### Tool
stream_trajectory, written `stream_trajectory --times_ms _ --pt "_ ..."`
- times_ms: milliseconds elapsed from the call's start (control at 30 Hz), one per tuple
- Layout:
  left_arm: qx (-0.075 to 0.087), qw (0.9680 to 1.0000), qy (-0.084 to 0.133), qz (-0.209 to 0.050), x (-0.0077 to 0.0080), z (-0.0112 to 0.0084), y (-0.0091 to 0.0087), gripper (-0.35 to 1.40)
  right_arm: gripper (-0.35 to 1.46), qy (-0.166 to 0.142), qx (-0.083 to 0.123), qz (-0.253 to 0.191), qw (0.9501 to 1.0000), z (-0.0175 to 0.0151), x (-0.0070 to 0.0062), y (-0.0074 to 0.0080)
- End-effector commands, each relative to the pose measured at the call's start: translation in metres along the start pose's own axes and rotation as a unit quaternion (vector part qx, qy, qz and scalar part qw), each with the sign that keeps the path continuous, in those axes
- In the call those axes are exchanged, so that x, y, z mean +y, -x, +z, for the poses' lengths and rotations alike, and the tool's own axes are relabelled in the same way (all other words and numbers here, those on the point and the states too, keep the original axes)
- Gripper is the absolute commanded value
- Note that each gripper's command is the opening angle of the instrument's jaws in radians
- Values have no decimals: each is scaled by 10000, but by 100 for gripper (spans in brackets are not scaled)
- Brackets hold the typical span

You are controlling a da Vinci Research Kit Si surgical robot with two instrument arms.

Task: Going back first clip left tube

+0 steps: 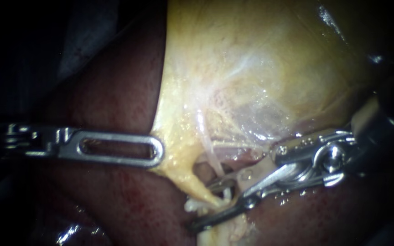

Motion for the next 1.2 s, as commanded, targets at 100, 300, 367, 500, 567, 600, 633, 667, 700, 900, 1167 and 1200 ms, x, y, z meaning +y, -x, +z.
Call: stream_trajectory --times_ms 100,300,367,500,567,600,633,667,700,900,1167,1200 --pt "0 10000 0 1 0 0 0 -35 38 13 17 10 10000 -5 0 0" --pt "-12 10000 10 3 1 0 -1 -35 38 84 76 -13 9999 -16 -2 -2" --pt "-12 10000 10 3 1 0 -1 -35 39 103 86 -1 9999 -15 -1 -2" --pt "-12 10000 10 4 1 0 -1 -35 39 117 88 -3 9999 -10 -1 -2" --pt "-13 10000 12 5 1 1 -1 -35 38 145 98 -5 9998 -4 -1 -3" --pt "-13 10000 12 5 1 1 -1 -35 38 144 91 -34 9998 0 -1 -3" --pt "-13 10000 12 5 1 1 -1 -35 38 128 77 -35 9999 4 -1 -4" --pt "-13 10000 12 5 1 1 -1 -35 38 123 69 -37 9999 8 -2 -4" --pt "-13 10000 12 5 1 1 -1 -35 38 106 53 -40 9999 13 -3 -4" --pt "-13 10000 12 5 1 1 -1 -35 38 23 -34 -77 10000 38 -8 -4" --pt "-14 10000 13 6 1 1 -1 -35 38 -2 -68 -99 9999 49 -8 -1" --pt "-14 10000 13 6 1 1 -1 -35 38 1 -69 -102 9999 51 -7 -1"
